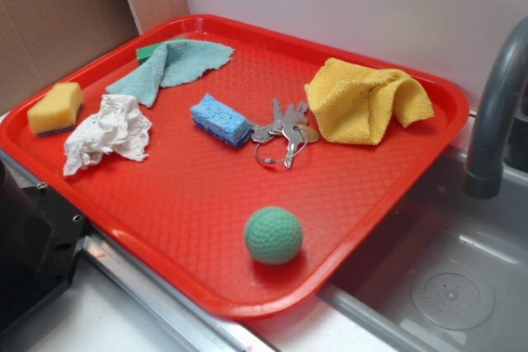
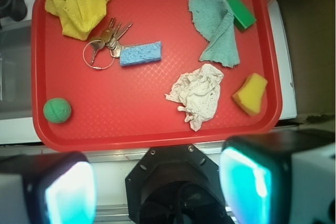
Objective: Grab the green ball.
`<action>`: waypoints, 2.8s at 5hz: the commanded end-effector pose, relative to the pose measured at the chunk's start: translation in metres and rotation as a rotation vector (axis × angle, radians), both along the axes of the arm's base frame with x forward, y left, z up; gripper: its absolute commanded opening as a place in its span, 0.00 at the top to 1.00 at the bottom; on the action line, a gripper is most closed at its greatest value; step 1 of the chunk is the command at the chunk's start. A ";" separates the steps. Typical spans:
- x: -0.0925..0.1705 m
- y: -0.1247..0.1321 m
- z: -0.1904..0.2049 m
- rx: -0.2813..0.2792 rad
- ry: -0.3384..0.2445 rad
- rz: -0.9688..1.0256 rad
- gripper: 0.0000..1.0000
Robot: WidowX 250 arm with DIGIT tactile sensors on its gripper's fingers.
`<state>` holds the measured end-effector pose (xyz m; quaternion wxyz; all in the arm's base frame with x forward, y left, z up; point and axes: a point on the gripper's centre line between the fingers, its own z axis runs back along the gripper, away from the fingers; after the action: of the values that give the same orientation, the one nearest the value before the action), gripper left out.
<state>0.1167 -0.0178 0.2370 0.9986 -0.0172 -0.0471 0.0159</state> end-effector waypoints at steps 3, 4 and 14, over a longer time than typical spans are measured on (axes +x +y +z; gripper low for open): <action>0.029 -0.084 -0.069 0.124 -0.013 -0.487 0.00; 0.027 -0.135 -0.117 0.160 0.079 -0.745 0.00; 0.007 -0.155 -0.185 0.056 0.039 -0.668 0.00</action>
<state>0.1344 -0.1701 0.0485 0.9502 0.0025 -0.0110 -0.3114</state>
